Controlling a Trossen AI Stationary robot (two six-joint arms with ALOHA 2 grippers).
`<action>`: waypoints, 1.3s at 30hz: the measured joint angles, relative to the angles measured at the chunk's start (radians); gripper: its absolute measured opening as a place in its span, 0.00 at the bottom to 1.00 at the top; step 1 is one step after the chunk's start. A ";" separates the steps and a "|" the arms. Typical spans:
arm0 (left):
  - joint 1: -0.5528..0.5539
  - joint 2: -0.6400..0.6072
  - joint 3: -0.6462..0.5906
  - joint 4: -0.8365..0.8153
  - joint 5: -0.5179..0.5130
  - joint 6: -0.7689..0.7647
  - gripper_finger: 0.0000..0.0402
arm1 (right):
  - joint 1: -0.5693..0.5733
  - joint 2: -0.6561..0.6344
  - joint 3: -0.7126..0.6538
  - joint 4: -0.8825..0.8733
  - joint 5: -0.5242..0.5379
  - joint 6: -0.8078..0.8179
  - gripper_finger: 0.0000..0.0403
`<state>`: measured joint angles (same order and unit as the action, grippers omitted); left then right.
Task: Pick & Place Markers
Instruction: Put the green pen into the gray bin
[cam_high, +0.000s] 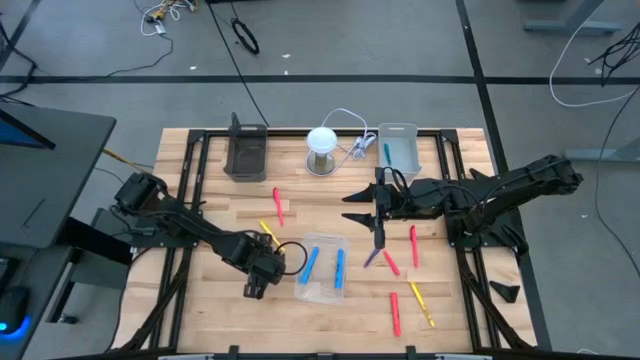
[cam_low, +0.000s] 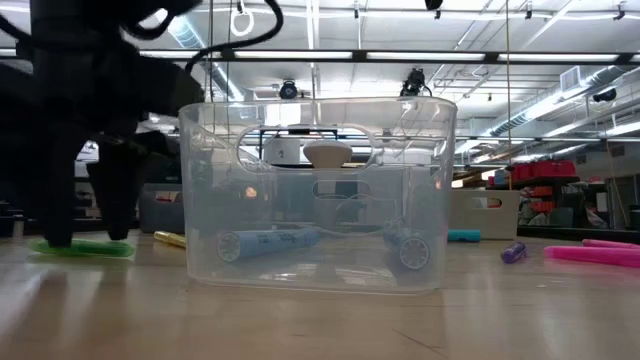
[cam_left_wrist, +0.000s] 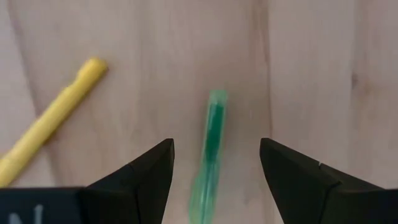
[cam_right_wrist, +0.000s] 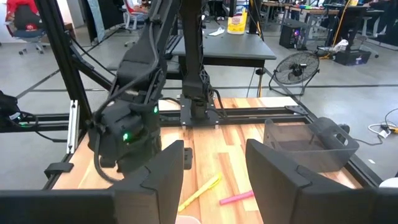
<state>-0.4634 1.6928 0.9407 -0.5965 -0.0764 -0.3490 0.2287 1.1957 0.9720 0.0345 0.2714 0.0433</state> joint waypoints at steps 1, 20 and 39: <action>0.000 0.013 0.001 0.006 0.002 0.001 0.60 | 0.000 0.000 0.000 -0.002 0.000 0.000 0.44; 0.022 0.046 0.004 0.000 0.028 0.004 0.48 | 0.000 0.000 0.000 -0.022 0.000 0.002 0.44; 0.023 0.021 0.080 -0.198 -0.008 0.028 0.08 | 0.000 0.000 0.000 -0.028 0.000 0.010 0.44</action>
<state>-0.4402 1.7136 1.0211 -0.7943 -0.0848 -0.3208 0.2290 1.1957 0.9718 0.0062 0.2710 0.0530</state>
